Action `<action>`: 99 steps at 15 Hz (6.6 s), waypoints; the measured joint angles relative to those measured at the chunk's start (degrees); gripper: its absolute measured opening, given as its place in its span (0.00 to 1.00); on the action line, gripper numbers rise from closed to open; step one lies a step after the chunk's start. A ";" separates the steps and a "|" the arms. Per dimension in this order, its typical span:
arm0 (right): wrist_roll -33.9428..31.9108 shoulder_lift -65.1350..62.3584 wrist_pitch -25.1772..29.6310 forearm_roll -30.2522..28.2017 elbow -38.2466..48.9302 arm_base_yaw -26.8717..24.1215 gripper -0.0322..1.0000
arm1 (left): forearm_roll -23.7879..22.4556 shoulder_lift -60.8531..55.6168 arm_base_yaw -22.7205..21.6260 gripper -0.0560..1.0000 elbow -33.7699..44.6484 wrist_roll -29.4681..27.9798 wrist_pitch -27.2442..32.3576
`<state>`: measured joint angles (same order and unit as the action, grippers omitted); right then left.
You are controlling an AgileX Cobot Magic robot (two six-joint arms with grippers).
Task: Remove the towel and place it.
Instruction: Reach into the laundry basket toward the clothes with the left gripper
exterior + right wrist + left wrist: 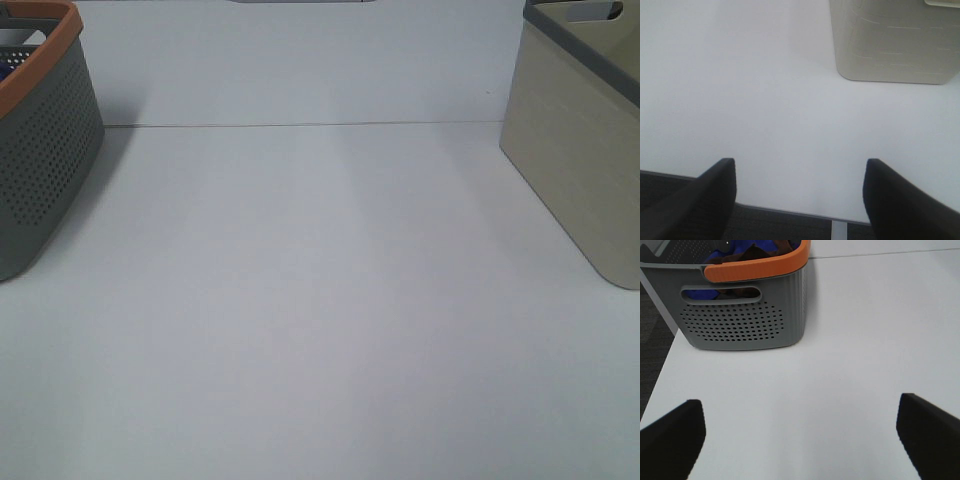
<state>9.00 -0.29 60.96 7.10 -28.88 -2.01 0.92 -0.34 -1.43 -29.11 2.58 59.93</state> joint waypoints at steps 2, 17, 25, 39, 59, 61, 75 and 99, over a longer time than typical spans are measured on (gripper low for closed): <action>0.00 0.00 0.00 0.00 0.00 0.00 0.64 | 0.00 0.00 0.00 0.99 0.00 0.00 0.00; 0.00 0.00 0.00 0.00 0.00 0.00 0.64 | -4.98 0.00 0.00 0.99 0.00 1.32 -0.06; 0.00 0.00 0.00 0.00 0.00 0.00 0.64 | -4.98 0.00 0.00 0.99 0.00 1.72 -0.11; 0.00 0.00 0.00 0.00 0.00 0.00 0.64 | -4.41 0.00 0.00 0.99 0.00 1.66 -0.06; 0.00 0.00 0.00 0.00 0.00 0.00 0.64 | -4.24 1.20 0.00 0.99 -2.64 8.94 0.57; 0.00 0.00 0.00 0.00 0.00 0.00 0.64 | -4.07 8.82 0.00 0.99 -10.20 10.14 3.27; 0.00 0.00 0.00 0.00 0.00 0.00 0.64 | 1.89 95.68 0.00 0.98 -70.87 34.49 9.80; 0.00 0.00 0.00 0.00 0.00 0.00 0.64 | 10.26 129.14 -14.27 0.77 -82.10 65.72 -11.00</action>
<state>9.00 -0.29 60.96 7.10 -28.88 -2.01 11.17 128.80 -15.70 -111.21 68.30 48.93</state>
